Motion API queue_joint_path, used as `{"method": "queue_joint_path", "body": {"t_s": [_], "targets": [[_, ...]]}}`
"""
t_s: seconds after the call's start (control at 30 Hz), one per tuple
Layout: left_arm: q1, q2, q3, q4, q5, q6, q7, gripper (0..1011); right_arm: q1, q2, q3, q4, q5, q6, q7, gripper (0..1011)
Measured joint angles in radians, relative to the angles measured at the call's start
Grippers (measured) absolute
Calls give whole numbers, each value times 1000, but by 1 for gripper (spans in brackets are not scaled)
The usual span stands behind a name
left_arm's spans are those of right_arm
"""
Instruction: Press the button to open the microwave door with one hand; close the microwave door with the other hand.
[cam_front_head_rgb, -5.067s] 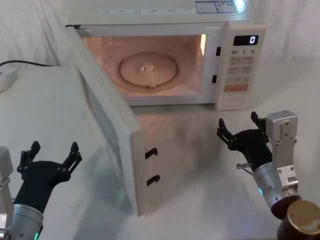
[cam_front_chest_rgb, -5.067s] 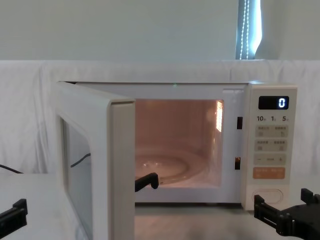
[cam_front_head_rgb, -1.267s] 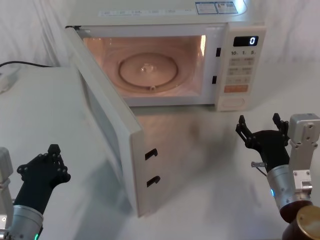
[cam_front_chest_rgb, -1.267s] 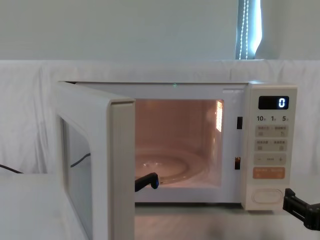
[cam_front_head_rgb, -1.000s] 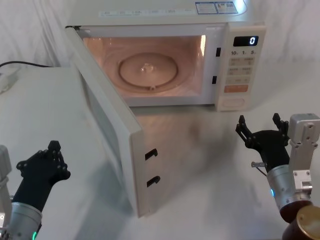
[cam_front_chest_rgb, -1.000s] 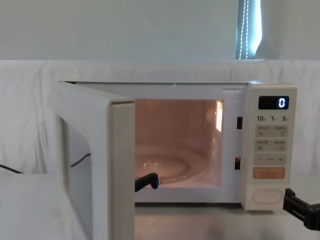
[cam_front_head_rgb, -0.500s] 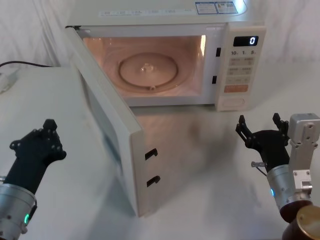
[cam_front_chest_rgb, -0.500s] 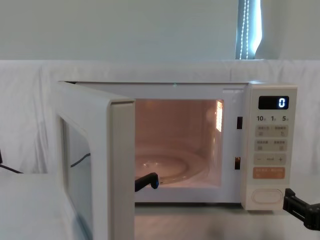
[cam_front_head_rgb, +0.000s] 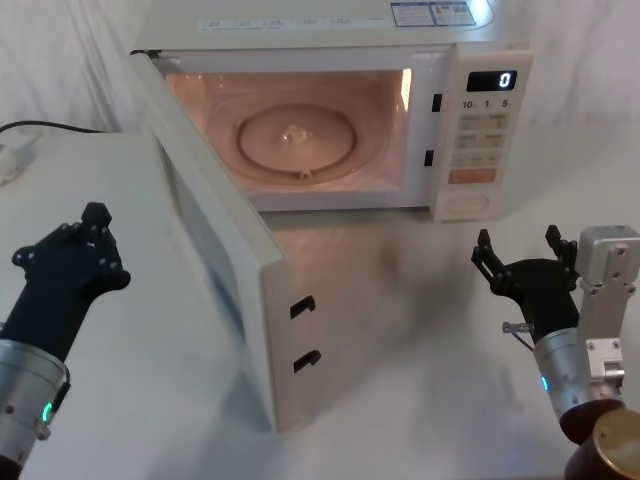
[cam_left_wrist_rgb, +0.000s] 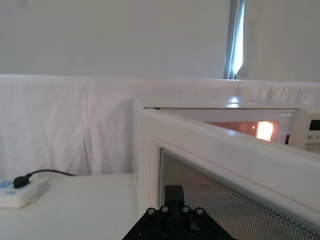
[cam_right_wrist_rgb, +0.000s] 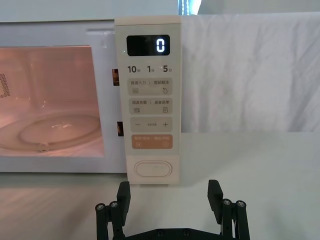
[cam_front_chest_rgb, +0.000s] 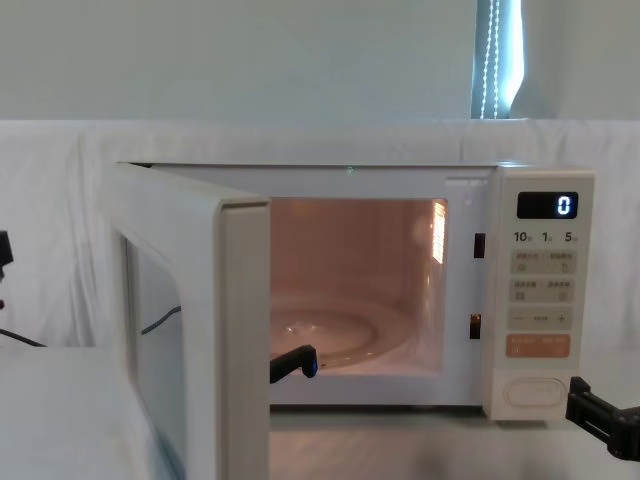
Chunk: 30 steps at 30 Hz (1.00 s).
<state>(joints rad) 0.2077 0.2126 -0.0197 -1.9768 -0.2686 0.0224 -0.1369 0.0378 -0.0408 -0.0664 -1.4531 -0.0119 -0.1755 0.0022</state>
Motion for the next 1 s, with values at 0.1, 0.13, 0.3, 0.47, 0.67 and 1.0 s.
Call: {"method": "queue_joint_path", "body": {"t_s": [0.1,0.13,0.3,0.47,0.67,1.0], "targets": [[-10,5,2,0,6,0,-5,0,0,0,0,0,0,0,0,1002],[-13,7,3,1,7,0,-8,0,0,0,0,0,0,0,0,1002],[-32,16,8,10,10,-4,-22,0,0,0,0,0,0,0,0,1002],[-55,21,14,32,1,-7,-38,0,0,0,0,0,0,0,0,1002],[-85,33,27,67,-14,-15,-61,0,0,0,0,0,0,0,0,1002],[-146,55,63,127,-21,-18,-83,0,0,0,0,0,0,0,0,1002]]}}
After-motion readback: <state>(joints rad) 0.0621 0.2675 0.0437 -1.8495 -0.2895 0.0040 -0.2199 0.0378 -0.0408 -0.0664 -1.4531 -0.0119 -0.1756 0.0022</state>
